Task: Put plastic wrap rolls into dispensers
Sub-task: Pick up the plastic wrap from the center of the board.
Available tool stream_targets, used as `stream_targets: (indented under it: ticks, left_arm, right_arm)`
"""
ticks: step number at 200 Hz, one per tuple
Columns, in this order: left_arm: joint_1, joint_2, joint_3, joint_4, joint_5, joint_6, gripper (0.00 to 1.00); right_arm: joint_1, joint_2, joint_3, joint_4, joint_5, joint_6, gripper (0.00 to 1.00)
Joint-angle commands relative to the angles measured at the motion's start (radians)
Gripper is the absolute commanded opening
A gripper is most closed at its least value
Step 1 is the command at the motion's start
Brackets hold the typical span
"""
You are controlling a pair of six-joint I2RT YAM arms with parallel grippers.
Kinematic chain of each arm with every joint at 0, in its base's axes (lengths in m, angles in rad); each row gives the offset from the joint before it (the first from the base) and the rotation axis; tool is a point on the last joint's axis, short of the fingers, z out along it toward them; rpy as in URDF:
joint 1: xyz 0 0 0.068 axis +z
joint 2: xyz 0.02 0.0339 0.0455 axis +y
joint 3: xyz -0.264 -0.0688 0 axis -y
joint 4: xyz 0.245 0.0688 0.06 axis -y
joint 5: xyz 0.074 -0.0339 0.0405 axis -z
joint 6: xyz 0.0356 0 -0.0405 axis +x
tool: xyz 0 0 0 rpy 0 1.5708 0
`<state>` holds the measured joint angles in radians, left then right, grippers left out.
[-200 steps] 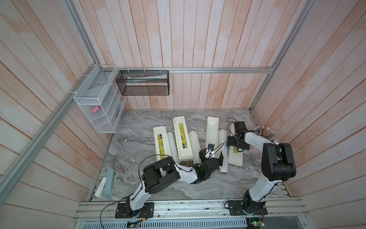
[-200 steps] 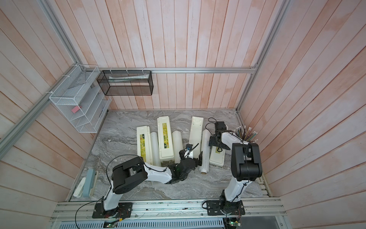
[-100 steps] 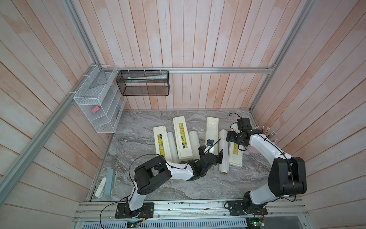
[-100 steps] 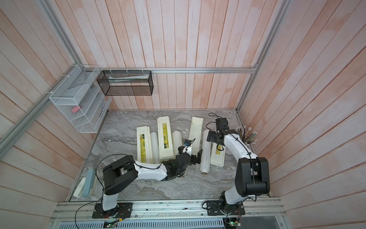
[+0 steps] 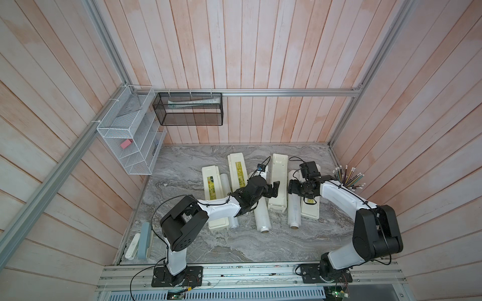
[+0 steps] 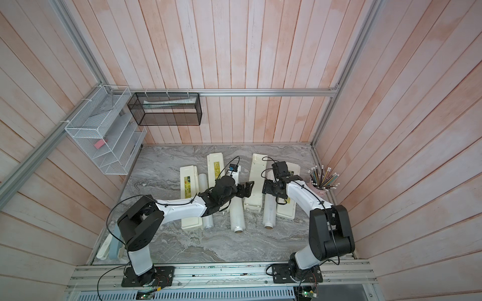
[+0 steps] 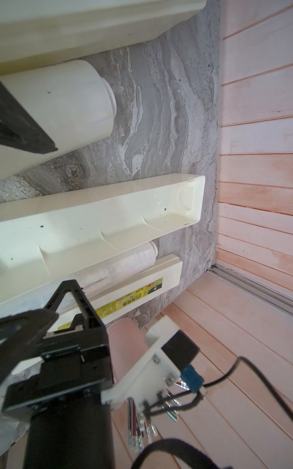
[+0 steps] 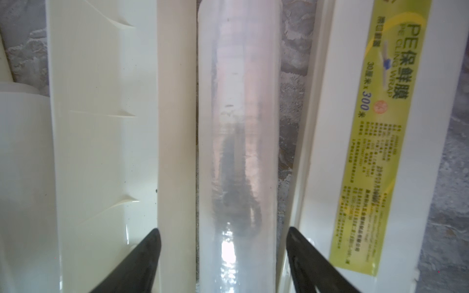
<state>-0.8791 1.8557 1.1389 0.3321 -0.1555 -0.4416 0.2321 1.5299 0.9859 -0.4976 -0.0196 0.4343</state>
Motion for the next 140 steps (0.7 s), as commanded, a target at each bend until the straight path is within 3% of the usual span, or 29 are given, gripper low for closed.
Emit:
stream_targets:
  ticks: [1,63,140]
  left_arm:
    - [0.011,-0.035,0.02,-0.057,0.08,-0.014,0.97]
    - [0.026,-0.05,0.031,-0.076,0.138,0.006,0.97]
    - [0.069,-0.08,0.025,-0.086,0.241,-0.023,0.98]
  right_arm:
    - [0.006,-0.001,-0.033,0.002,0.022,0.013,0.77]
    - [0.008,-0.025,-0.117,0.029,0.018,0.004,0.72]
    - [0.024,0.057,-0.135,0.067,-0.006,0.021,0.73]
